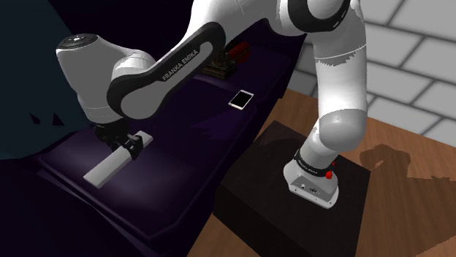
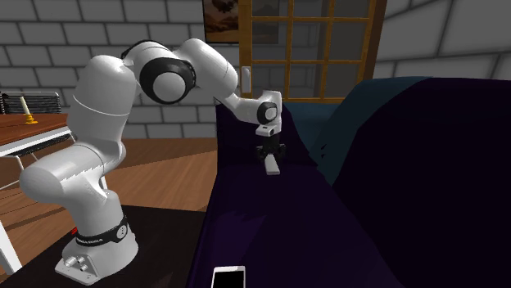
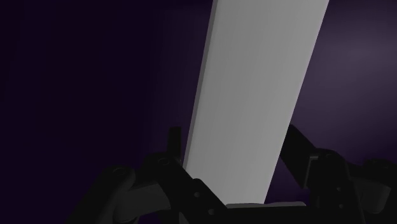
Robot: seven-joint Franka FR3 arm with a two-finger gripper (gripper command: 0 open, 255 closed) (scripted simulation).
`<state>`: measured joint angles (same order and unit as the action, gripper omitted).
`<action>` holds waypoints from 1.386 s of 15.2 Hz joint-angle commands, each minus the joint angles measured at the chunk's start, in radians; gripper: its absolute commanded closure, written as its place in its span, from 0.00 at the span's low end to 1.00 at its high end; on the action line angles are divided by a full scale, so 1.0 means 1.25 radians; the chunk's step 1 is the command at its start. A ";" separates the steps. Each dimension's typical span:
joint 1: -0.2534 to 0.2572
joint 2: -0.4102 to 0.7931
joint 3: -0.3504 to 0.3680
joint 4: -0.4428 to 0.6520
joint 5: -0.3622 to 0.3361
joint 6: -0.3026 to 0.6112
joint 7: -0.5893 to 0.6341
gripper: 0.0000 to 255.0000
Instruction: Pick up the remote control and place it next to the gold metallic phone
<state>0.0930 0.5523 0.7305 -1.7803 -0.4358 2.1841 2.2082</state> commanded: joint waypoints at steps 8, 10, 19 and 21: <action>-0.021 -0.051 0.030 0.025 0.043 -0.067 -0.026 1.00; -0.072 -0.091 0.041 -0.029 0.066 -0.044 -0.062 1.00; -0.280 -0.257 0.067 -0.221 0.188 0.032 -0.268 1.00; -0.318 -0.289 0.065 -0.252 0.217 0.043 -0.321 1.00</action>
<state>-0.2753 0.2222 0.8086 -2.0659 -0.1910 2.2291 1.8459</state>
